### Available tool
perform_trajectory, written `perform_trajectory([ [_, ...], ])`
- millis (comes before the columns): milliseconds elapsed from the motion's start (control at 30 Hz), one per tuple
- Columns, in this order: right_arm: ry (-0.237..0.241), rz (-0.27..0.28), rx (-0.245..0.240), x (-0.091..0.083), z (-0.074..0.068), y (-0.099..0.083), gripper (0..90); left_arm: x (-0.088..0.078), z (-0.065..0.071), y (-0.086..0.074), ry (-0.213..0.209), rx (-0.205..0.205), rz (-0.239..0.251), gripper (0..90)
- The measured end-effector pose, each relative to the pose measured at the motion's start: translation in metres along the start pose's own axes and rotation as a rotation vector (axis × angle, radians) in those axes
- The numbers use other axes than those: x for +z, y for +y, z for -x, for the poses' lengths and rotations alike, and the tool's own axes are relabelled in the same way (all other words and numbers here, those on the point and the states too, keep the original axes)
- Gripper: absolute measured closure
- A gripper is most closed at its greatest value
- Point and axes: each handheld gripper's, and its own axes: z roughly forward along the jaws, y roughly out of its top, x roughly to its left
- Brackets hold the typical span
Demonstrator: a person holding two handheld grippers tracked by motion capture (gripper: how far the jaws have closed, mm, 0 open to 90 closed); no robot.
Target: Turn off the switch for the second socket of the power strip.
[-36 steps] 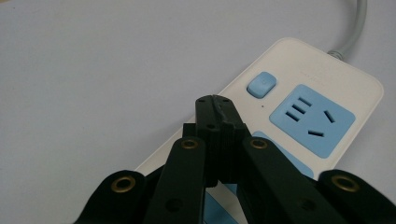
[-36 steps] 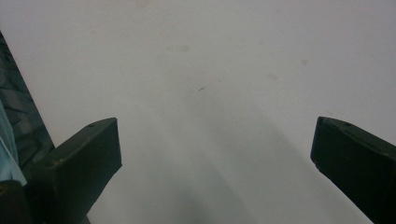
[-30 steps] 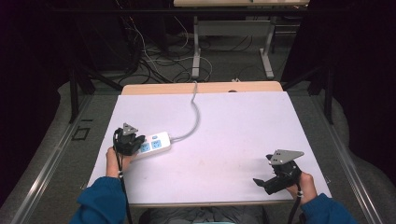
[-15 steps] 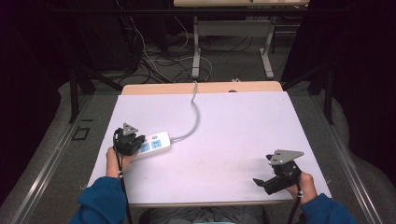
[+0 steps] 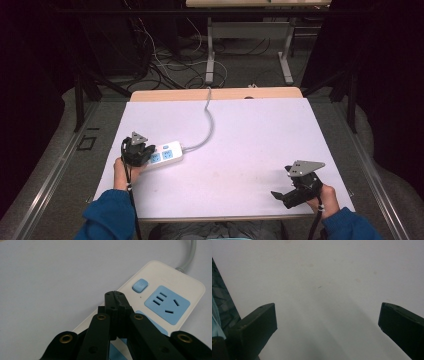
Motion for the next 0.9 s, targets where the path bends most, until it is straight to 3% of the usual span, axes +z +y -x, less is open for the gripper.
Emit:
perform_trajectory([
  [67, 0.000, 0.000, 0.000, 0.0000, 0.0000, 0.0000, 1.3, -0.0016, -0.0010, 0.0008, -0.014, 0.004, -0.021, 90.0],
  [133, 0.000, 0.000, 0.000, 0.0000, 0.0000, 0.0000, 1.3, 0.0001, 0.0000, 0.0000, 0.000, 0.001, 0.000, 90.0],
  [900, -0.001, -0.002, -0.006, 0.0002, 0.0002, -0.0001, 1.4, -0.0005, 0.0004, 0.0006, 0.005, 0.017, -0.007, 90.0],
])
